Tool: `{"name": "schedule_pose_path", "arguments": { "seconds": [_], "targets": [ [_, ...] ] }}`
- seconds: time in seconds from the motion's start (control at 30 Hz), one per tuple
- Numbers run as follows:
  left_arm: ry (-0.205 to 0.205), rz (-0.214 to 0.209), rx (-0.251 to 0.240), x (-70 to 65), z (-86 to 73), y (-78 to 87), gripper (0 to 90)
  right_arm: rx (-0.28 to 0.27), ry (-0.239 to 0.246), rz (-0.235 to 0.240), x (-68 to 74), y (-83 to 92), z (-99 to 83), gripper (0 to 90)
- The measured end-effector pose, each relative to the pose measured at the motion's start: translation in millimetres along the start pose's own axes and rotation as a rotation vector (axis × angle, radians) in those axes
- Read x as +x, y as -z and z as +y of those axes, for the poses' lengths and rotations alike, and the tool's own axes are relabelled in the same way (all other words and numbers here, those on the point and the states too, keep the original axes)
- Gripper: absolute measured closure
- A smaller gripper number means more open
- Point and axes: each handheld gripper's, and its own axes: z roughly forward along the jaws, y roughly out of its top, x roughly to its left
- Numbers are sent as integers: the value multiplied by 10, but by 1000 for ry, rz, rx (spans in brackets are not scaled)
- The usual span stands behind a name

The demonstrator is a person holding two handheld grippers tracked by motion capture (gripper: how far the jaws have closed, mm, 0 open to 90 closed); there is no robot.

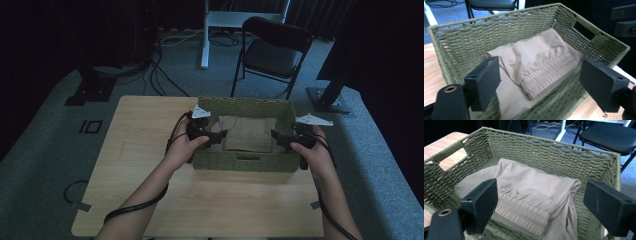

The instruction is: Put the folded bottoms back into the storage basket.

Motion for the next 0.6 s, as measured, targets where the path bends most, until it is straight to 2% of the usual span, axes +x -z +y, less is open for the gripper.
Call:
{"name": "schedule_pose_path", "arguments": {
  "seconds": [0.1,0.33,0.4,0.47,0.6],
  "targets": [
    [-23,-2,0,-60,-76,53,184,-18,5,7,30,85,-60,121],
    [-43,-16,0,-153,-195,165,184,-39,10,15,90,210,-159,121],
    [-53,-5,4,-168,-227,205,184,-49,11,16,113,254,-199,121],
    [-42,-6,-7,-181,-258,247,184,-60,13,6,135,291,-243,121],
    [-63,2,-9,-210,-318,332,184,-60,30,5,194,348,-344,121]
  ]
}}
